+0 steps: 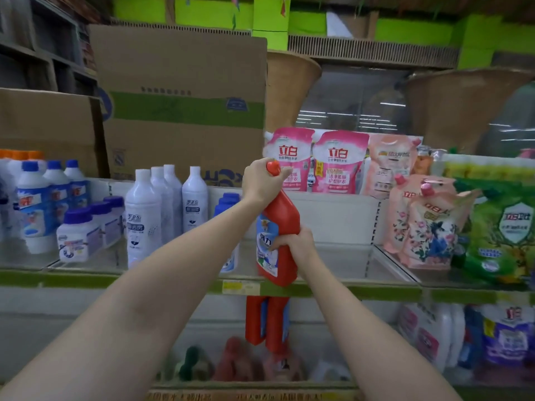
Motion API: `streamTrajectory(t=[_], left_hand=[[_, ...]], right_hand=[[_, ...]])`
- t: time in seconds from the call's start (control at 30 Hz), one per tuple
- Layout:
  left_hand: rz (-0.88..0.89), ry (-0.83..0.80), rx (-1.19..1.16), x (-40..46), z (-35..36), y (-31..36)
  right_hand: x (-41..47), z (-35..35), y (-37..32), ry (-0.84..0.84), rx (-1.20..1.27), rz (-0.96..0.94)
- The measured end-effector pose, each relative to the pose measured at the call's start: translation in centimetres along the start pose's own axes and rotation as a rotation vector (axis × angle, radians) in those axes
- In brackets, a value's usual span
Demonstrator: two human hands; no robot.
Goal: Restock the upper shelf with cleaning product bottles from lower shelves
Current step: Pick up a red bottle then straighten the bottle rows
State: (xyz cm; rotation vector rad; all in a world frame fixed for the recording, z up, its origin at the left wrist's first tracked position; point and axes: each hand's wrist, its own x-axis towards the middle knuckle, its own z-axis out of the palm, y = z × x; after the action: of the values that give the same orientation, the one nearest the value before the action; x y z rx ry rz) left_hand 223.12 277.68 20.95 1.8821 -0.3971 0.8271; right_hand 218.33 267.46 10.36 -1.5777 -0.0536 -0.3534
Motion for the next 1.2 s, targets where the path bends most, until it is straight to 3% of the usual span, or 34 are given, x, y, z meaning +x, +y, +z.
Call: streamTrajectory(t=[0.1,0.27,0.5,0.7,0.8,1.0,1.2], left_hand=[[0.002,-0.017,0.047,1.9,2.2,-0.7],[-0.124,0.009,0.176,4.6,5.1,-3.2],[-0.082,0.055,0.297,7.2,10.1,-5.8],[0.019,0.131,0.286,8.6,12.8,-8.5],[0.022,0.173,0.262,9.3,13.8,-9.8],[-0.007,0.253,0.307,11.1,16.4,-11.1],[-0.001,0.302,0.330,11.4,17.4,-11.4]], right_hand=[[2.1,-0.2,0.4,-0.033,0.050,0.037],[5.4,-0.1,2.3,0.053,0.153,0.015],[10.3,0.2,6.0,0.177,0.271,0.019],[15.7,-0.9,7.9,0.224,0.194,0.037],[16.9,-0.1,9.4,0.319,-0.016,-0.011],[17.9,0.7,11.6,0.333,-0.250,0.015],[18.6,-0.1,12.5,0.302,-0.231,0.038]])
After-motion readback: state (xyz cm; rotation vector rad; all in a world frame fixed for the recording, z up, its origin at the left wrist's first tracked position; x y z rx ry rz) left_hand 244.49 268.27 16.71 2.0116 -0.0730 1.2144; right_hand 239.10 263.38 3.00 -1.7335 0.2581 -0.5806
